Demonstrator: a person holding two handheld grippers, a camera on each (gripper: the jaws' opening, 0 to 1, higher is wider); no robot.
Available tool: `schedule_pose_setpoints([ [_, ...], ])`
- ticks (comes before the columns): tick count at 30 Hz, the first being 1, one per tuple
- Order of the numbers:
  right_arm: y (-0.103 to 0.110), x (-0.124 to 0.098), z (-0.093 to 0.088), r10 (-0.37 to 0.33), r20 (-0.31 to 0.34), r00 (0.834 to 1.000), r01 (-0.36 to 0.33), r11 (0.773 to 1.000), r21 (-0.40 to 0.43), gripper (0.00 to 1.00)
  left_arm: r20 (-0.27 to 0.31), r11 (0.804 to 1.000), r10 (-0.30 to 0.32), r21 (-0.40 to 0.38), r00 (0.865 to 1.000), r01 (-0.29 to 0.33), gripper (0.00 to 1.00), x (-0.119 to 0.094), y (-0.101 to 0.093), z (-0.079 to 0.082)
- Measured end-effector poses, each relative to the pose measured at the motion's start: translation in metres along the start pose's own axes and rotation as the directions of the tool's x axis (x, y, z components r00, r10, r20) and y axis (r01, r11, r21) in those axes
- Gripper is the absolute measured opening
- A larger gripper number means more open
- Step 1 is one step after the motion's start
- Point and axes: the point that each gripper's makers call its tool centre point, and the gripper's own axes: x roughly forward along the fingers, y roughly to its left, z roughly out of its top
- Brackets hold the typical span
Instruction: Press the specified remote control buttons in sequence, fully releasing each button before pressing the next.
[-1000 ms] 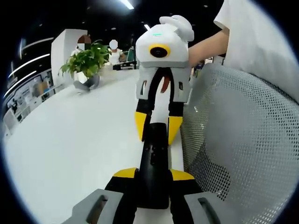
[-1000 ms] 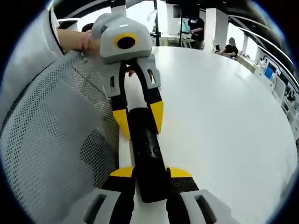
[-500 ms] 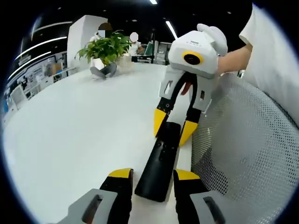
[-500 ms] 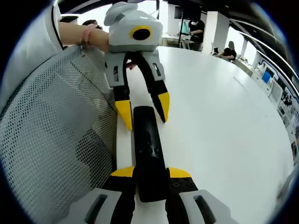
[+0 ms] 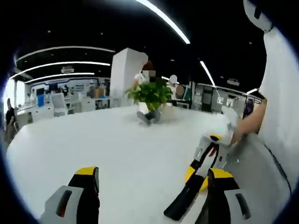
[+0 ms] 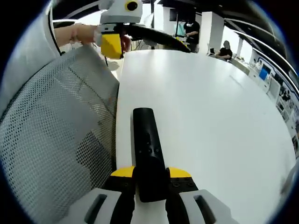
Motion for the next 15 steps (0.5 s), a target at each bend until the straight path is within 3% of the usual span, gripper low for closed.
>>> schedule_pose_setpoints([
  [1,0.0,0.0,0.0,0.001,0.001,1.0,-0.001,1.0,0.001,0.22,0.063,0.999,0.035,-0.029,0.997,-0.034,1.0,-0.006,0.004,0.012],
  [2,0.0,0.0,0.0,0.002,0.003,1.0,-0.002,1.0,0.002,0.22,0.081,0.998,0.051,-0.039,0.995,-0.048,1.0,-0.009,0.006,0.015],
  [4,0.0,0.0,0.001,0.003,0.008,1.0,-0.003,1.0,0.005,0.22,0.2,0.991,0.121,-0.072,0.972,-0.109,1.0,-0.023,0.013,0.036],
  [5,-0.001,0.0,0.001,0.002,0.009,1.0,-0.002,1.0,0.007,0.22,0.26,0.987,0.158,-0.076,0.953,-0.143,1.0,-0.03,0.017,0.045],
  [7,0.0,0.0,0.001,0.003,0.012,1.0,-0.003,1.0,0.013,0.22,0.317,0.979,0.203,-0.085,0.927,-0.185,1.0,-0.04,0.02,0.053],
  [10,0.0,0.0,0.001,0.001,0.016,1.0,-0.002,1.0,0.018,0.22,0.344,0.959,0.281,-0.062,0.896,-0.277,1.0,-0.055,0.023,0.052],
  [15,0.0,0.0,0.001,0.0,0.015,1.0,-0.001,1.0,0.023,0.22,0.293,0.933,0.349,-0.025,0.89,-0.358,1.0,-0.061,0.023,0.032],
])
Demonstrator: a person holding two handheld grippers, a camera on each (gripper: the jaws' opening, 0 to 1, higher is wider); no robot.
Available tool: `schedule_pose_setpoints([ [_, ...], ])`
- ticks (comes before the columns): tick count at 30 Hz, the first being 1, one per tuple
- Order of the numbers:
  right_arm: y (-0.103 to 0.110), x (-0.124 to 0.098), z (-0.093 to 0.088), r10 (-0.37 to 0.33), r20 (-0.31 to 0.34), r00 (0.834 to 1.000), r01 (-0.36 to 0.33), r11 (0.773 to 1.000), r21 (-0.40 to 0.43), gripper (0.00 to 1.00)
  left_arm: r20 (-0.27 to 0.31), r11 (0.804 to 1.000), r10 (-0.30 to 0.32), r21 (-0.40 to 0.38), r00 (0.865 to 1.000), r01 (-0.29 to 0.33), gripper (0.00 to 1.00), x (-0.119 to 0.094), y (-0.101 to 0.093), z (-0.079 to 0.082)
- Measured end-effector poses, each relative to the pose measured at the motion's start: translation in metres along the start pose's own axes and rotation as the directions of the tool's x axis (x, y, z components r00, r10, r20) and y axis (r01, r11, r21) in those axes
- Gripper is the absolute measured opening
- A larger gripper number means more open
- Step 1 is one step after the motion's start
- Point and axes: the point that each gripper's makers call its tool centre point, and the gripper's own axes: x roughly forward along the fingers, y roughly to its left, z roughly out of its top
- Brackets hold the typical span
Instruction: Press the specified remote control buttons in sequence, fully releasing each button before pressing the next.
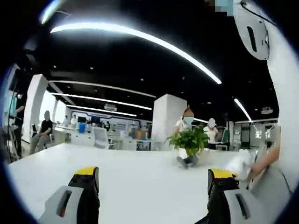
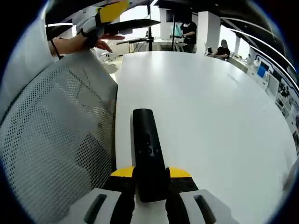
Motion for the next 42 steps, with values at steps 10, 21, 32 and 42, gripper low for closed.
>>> schedule_pose_setpoints([
  [10,0.0,0.001,0.0,-0.006,-0.049,0.999,0.003,0.999,-0.044,0.21,-0.032,0.995,0.029,0.092,0.999,-0.026,1.0,-0.001,0.011,-0.009],
  [21,-0.007,0.004,0.002,-0.026,-0.066,0.997,0.021,0.996,-0.084,0.21,-0.094,0.997,0.024,0.077,0.995,-0.017,1.0,0.0,0.011,-0.021],
  [32,-0.049,0.014,0.016,-0.042,-0.078,0.996,0.036,0.996,-0.081,0.21,-0.095,0.998,0.029,0.067,0.995,-0.022,1.0,-0.001,0.012,-0.022],
  [42,-0.096,0.019,0.024,-0.051,-0.101,0.994,0.044,0.997,-0.062,0.21,-0.105,0.998,0.031,0.064,0.994,-0.024,1.0,-0.002,0.013,-0.023],
])
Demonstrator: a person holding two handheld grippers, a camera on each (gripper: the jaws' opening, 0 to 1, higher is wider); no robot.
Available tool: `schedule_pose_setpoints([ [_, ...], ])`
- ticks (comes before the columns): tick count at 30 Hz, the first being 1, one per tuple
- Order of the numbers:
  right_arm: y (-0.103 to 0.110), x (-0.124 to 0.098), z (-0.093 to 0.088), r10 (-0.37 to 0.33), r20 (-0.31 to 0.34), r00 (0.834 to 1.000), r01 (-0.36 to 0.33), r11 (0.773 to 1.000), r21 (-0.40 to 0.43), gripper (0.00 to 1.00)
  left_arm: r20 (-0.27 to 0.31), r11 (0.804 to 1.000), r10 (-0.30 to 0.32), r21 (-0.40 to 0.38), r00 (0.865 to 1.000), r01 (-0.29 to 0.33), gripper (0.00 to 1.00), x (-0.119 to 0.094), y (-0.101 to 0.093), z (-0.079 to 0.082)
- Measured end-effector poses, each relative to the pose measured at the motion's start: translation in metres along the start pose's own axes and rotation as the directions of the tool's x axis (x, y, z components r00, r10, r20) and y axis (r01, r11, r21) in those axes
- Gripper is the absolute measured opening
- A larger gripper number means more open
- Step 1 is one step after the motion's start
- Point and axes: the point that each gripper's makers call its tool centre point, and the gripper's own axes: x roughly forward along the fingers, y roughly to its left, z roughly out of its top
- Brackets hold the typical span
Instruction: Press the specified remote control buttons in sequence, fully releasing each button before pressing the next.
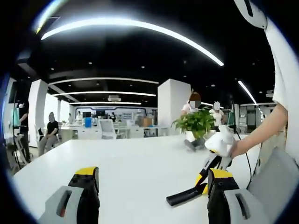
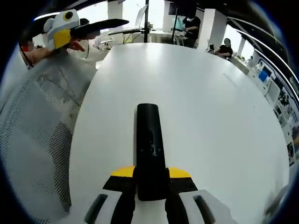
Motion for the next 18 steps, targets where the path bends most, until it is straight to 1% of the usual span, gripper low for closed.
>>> schedule_pose_setpoints([
  [8,-0.029,0.001,0.001,-0.003,-0.024,1.0,0.003,1.0,0.016,0.21,-0.01,1.0,-0.002,0.006,1.0,0.002,0.99,0.0,0.0,-0.002],
  [13,-0.043,0.0,0.0,-0.007,-0.031,0.999,0.008,1.0,0.028,0.21,-0.015,1.0,-0.003,0.003,1.0,0.003,0.99,0.0,-0.001,-0.003],
  [18,-0.051,0.0,0.001,0.0,-0.04,0.999,0.001,1.0,0.029,0.21,-0.02,1.0,-0.006,-0.003,1.0,0.006,0.99,0.0,-0.001,-0.004],
])
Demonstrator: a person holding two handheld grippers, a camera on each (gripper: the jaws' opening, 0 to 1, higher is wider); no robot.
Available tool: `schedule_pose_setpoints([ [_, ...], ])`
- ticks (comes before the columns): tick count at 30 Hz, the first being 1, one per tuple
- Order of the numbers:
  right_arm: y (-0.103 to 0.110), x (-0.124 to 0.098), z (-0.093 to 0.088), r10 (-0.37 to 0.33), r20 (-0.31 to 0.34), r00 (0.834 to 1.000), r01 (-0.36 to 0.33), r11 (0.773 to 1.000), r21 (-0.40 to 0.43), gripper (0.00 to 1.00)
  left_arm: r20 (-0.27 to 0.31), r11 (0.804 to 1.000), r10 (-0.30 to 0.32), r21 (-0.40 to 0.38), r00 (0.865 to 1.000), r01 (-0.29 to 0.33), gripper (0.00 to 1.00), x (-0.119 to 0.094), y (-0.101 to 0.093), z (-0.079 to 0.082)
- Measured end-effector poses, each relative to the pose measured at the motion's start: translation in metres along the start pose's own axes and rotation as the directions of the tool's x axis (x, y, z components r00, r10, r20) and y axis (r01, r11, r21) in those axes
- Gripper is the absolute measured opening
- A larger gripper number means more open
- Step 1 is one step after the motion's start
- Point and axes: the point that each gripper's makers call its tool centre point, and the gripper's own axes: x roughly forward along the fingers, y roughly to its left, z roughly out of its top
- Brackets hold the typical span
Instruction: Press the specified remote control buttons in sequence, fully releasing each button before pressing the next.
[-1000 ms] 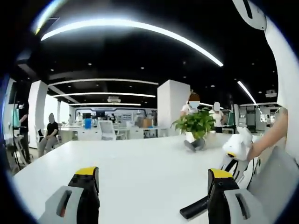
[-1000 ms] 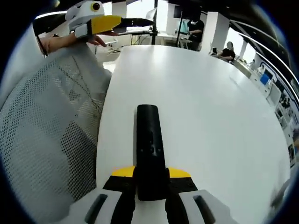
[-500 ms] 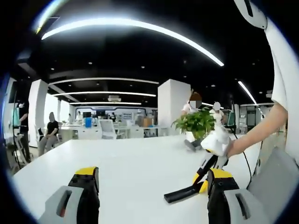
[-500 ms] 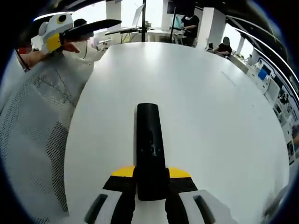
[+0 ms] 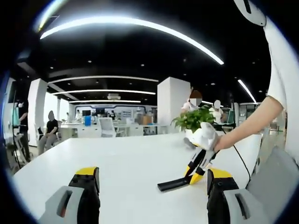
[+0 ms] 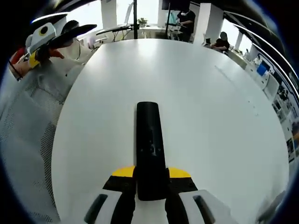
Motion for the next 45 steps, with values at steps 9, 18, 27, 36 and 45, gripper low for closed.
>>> schedule_pose_setpoints([
  [9,-0.003,0.0,0.001,0.011,0.009,1.0,-0.011,1.0,0.025,0.22,-0.013,1.0,-0.001,-0.007,1.0,0.001,0.99,0.0,0.0,-0.002],
  [18,-0.007,-0.012,0.02,-0.083,0.314,0.946,-0.09,0.862,0.499,0.58,-0.018,1.0,0.005,-0.01,1.0,-0.006,0.98,0.0,0.001,-0.003],
  [27,-0.004,-0.052,0.021,-0.33,0.423,0.844,0.007,0.795,0.606,0.99,-0.016,0.999,0.022,-0.03,1.0,-0.023,0.98,-0.001,0.006,-0.003],
  [36,0.025,-0.098,0.006,-0.482,0.417,0.771,0.143,0.768,0.624,0.99,-0.023,0.999,0.021,-0.033,1.0,-0.022,0.98,-0.001,0.005,-0.004],
  [45,0.066,-0.117,-0.01,-0.508,0.357,0.784,0.242,0.779,0.578,0.99,-0.024,0.999,0.017,-0.038,1.0,-0.018,0.98,-0.001,0.004,-0.004],
])
